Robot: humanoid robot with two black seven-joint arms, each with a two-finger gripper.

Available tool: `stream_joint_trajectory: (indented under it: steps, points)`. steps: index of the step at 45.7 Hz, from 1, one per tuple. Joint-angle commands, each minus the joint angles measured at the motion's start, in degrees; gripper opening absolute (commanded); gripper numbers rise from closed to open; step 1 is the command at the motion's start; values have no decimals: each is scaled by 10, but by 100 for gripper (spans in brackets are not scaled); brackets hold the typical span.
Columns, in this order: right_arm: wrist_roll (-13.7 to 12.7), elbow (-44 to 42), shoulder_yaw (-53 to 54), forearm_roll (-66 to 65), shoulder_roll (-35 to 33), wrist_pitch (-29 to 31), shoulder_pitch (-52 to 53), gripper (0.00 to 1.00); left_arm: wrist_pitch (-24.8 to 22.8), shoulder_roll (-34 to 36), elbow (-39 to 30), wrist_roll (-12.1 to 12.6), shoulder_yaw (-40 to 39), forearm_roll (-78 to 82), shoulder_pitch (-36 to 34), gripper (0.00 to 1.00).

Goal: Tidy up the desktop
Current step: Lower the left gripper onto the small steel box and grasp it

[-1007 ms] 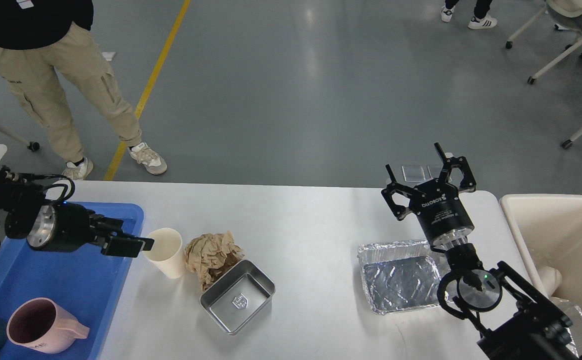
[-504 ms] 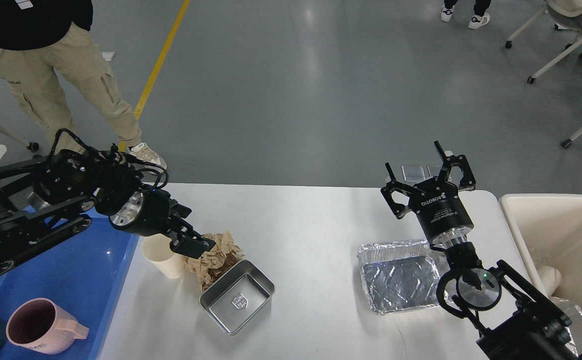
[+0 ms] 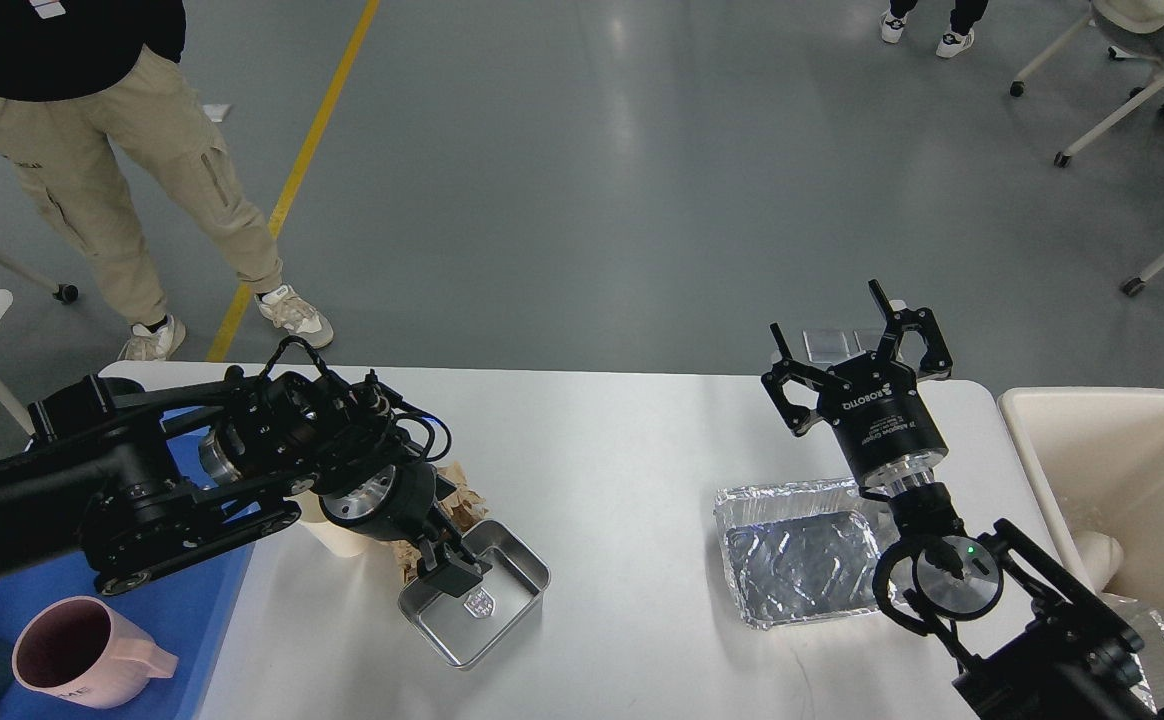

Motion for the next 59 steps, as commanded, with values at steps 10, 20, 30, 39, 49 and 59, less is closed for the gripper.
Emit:
stream_joint_trajectory:
  steps: [10,20,30,39,49,59]
  points:
    - [0,0,-1,0,3,0,3,100,-3,-61,42,17,0,-5,15,97]
    - [0,0,-1,1,1,-1,3,100,-3,-132,84,18,1,-3,24,97]
    - [0,0,0,1,1,0,3,100,-3,-169,105,18,2,1,41,97]
    - [0,0,0,1,2,1,3,100,-3,-169,106,22,2,1,44,97]
    - [0,0,0,1,3,0,3,100,-3,-167,106,22,2,1,59,97]
    - [0,0,1,1,3,1,2,100,-3,-165,106,22,2,3,69,97]
